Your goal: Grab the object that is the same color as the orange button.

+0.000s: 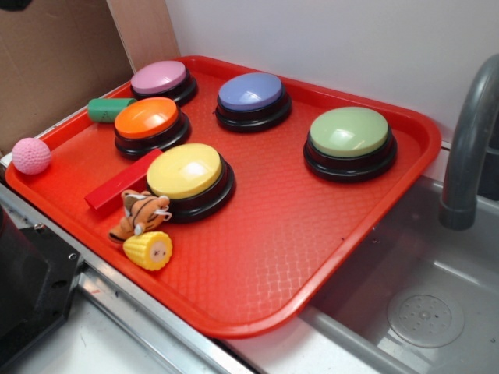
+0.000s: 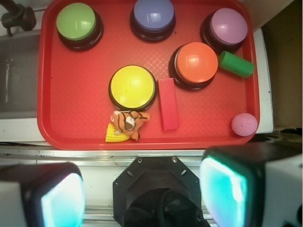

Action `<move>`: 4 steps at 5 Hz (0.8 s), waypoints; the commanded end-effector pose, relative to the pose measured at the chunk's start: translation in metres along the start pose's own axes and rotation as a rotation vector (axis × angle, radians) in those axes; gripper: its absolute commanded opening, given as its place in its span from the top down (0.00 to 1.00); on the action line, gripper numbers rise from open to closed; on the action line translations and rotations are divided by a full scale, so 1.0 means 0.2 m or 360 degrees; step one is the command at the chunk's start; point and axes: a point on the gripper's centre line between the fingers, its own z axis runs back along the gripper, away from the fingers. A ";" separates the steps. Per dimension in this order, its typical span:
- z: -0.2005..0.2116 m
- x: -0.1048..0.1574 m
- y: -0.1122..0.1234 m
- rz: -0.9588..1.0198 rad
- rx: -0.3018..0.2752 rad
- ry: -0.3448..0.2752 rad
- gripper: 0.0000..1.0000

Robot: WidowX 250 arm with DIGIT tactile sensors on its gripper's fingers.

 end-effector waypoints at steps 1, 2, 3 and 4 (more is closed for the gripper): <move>0.00 0.00 0.00 0.0000 0.0000 0.0000 0.00; -0.11 0.04 -0.03 0.0058 0.0046 -0.0087 0.00; -0.21 0.07 -0.05 0.0158 0.0073 -0.0121 0.00; -0.37 0.07 -0.07 0.0417 0.0101 -0.0117 0.00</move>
